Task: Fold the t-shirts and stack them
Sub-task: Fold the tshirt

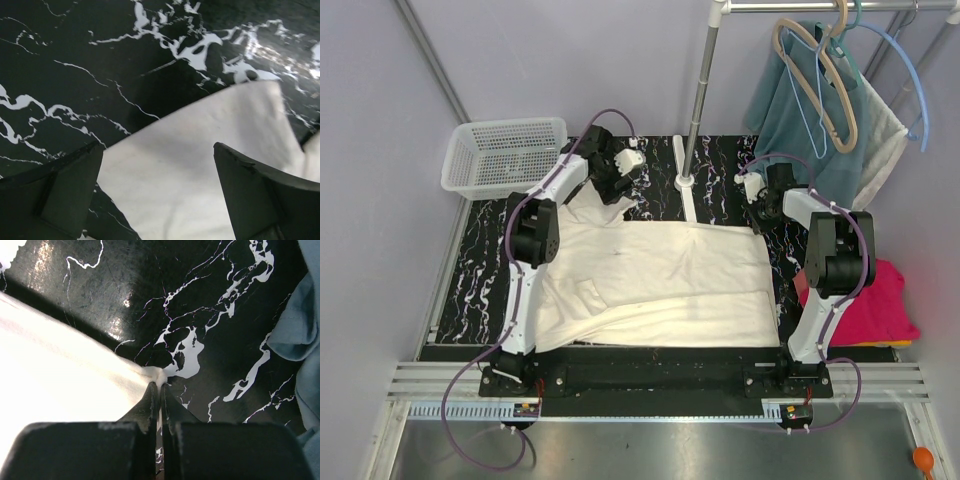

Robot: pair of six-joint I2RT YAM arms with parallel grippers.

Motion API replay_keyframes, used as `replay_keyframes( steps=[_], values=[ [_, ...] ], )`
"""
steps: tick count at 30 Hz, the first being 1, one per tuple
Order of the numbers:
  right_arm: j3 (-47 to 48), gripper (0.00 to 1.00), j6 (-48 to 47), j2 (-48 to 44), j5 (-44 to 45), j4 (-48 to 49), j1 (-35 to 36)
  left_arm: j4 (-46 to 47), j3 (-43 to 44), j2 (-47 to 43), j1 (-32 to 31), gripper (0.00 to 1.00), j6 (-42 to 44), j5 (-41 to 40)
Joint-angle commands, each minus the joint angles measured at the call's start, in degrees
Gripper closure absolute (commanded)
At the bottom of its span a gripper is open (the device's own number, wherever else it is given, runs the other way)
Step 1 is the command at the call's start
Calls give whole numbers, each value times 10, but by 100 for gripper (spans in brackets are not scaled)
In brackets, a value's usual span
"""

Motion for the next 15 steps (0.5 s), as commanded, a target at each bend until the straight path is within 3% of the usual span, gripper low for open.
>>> replay_keyframes(
  steps=[1, 15],
  values=[
    [-27, 100, 3, 3, -2, -24, -1, 9, 77, 40, 18, 1, 12, 19],
    [-47, 100, 8, -6, -9, -10, -1, -94, 103, 76, 10, 1, 89, 16]
  ],
)
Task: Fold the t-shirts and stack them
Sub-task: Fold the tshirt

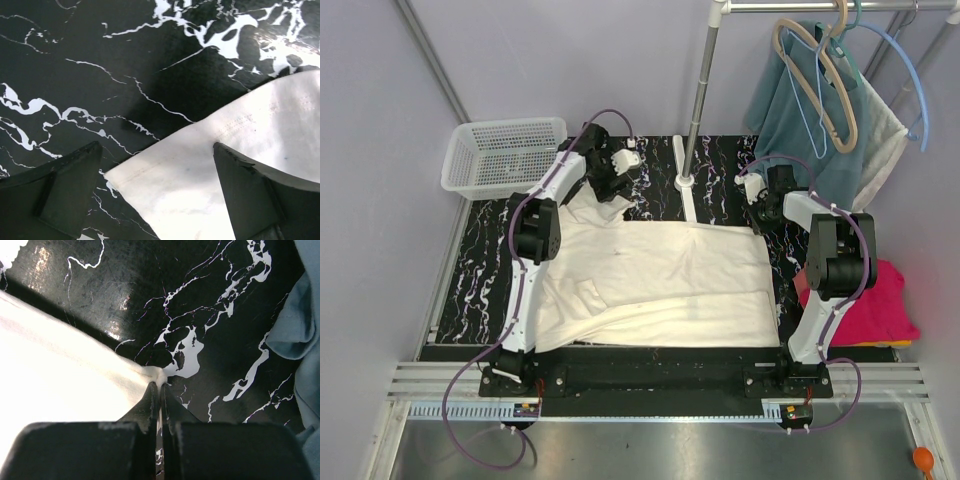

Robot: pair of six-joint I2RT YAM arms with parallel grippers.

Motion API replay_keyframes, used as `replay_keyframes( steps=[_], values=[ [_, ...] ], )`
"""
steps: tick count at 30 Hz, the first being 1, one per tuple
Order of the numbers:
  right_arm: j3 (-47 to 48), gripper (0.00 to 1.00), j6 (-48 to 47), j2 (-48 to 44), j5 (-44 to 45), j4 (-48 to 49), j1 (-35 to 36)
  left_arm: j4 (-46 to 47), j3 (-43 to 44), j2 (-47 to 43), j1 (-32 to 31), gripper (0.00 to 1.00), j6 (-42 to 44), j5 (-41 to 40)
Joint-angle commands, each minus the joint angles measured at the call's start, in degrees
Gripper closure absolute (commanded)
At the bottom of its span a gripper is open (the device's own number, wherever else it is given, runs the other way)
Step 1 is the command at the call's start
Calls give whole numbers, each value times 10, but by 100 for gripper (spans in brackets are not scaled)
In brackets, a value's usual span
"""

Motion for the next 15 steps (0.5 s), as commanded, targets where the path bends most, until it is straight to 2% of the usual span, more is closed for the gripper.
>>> replay_keyframes(
  steps=[1, 7, 15],
  values=[
    [-27, 100, 8, 5, -7, -33, -1, -58, -8, 1, -8, 1, 43, 12],
    [-39, 100, 5, 4, -3, -21, -1, -78, -90, -39, -19, 2, 83, -5],
    [-52, 100, 7, -6, -9, -14, -1, -137, -90, -27, -22, 5, 116, -40]
  ],
)
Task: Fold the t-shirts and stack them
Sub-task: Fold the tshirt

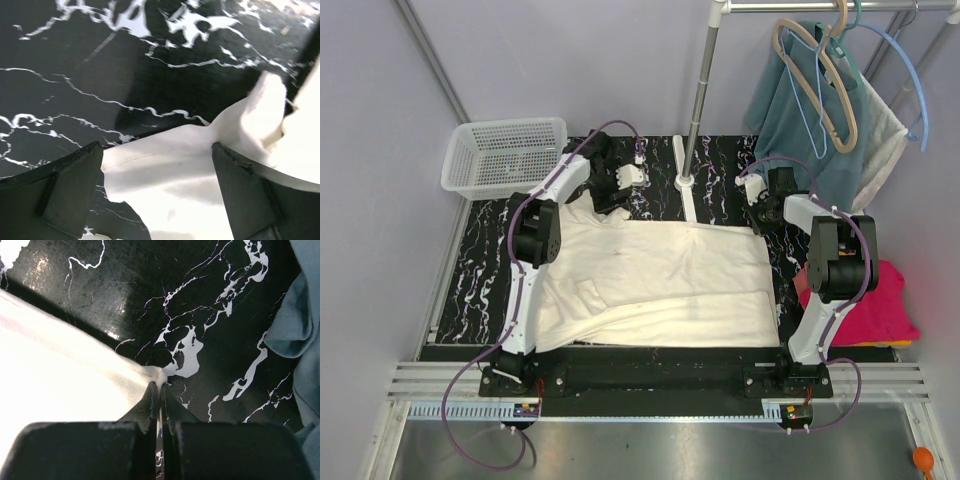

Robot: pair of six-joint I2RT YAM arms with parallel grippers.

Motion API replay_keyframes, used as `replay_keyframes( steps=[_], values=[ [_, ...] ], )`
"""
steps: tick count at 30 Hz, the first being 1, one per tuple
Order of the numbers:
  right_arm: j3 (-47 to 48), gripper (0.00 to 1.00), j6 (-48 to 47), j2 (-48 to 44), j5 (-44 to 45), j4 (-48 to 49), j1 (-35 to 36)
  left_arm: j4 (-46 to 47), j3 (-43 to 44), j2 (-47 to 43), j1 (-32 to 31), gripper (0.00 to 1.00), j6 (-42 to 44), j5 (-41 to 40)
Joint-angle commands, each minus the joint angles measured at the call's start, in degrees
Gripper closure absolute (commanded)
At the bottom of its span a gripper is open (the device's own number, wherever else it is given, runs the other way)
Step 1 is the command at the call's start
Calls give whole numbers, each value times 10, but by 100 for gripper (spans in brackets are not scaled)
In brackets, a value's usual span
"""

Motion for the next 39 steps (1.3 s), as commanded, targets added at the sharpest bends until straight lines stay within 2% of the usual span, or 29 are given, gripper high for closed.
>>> replay_keyframes(
  steps=[1, 3, 6, 10, 11, 13, 14, 15, 29, 39],
  values=[
    [-30, 100, 6, 6, -9, -38, -1, -76, -20, 18, -2, 6, 38, -38],
    [-30, 100, 8, 5, -10, -38, -1, -81, -10, 29, -3, 7, 41, -45],
    [-32, 100, 8, 1, -14, -38, -1, -82, 11, 44, -8, 17, 48, -61],
    [-37, 100, 6, -3, -10, -38, -1, -76, 18, 57, -10, 54, 52, -78],
    [-39, 100, 6, -6, -11, -38, -1, -73, 18, 58, -10, 66, 51, -79],
    [-41, 100, 6, -6, -11, -37, -1, -59, 15, 57, -10, 76, 38, -85],
    [-41, 100, 6, -6, -11, -37, -1, -43, 13, 56, -10, 90, 32, -87],
    [-41, 100, 8, -5, -11, -37, -1, -35, 7, 52, -10, 100, 27, -93],
    [-56, 100, 13, -17, -13, -34, -1, 54, -12, -68, -12, 100, -48, -122],
    [-67, 100, 16, -57, 1, -27, -2, 88, -118, -188, -12, 100, -53, -159]
  ],
)
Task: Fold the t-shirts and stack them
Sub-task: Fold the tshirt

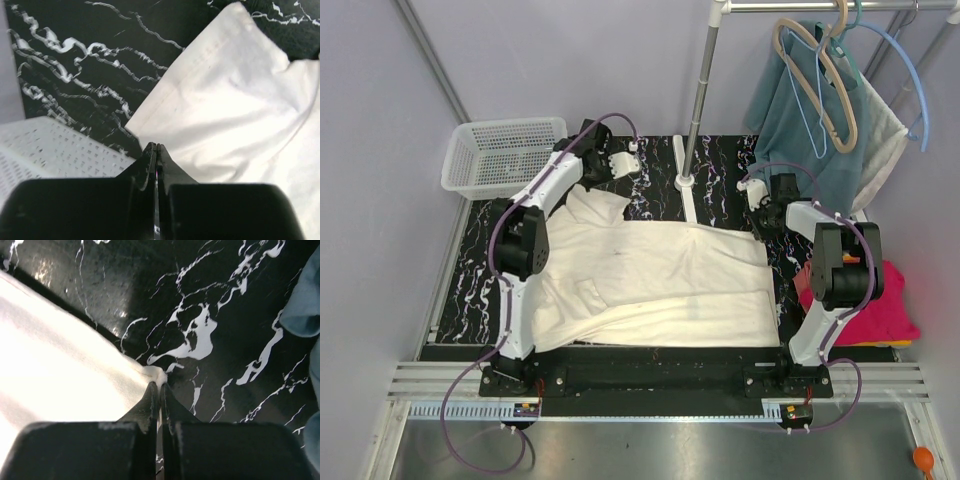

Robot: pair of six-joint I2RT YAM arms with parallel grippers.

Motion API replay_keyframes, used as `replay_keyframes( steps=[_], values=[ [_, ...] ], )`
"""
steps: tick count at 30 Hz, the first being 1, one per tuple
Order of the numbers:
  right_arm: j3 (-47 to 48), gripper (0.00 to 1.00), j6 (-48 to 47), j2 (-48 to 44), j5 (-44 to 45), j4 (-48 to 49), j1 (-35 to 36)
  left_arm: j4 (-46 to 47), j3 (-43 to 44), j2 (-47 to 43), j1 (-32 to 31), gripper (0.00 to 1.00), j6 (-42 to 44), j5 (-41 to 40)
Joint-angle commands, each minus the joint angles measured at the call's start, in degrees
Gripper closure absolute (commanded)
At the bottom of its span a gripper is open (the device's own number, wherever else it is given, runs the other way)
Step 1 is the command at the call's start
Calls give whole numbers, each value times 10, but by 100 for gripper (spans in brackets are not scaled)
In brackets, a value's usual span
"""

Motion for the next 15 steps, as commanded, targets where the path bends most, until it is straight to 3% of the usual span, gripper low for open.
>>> replay_keyframes(
  steps=[1, 7, 8, 9, 12, 15],
  values=[
    [-20, 100, 9, -31, 7, -54, 0, 33, -34, -77, 2, 100, -14, -24],
    [-15, 100, 4, -45, 8, -62, 0, 47, -80, -89, 3, 100, 3, -19],
    [-15, 100, 5, -46, 8, -62, 0, 47, -80, -77, 5, 95, 6, -15],
    [-16, 100, 5, -47, 7, -64, 0, 46, -78, -72, 7, 66, 9, -9],
    [-19, 100, 5, -48, 3, -63, 0, 39, -57, -45, 16, 25, 3, 21],
    [-23, 100, 2, -39, 4, -63, 0, 16, -22, -12, 22, 15, 1, 42]
  ],
)
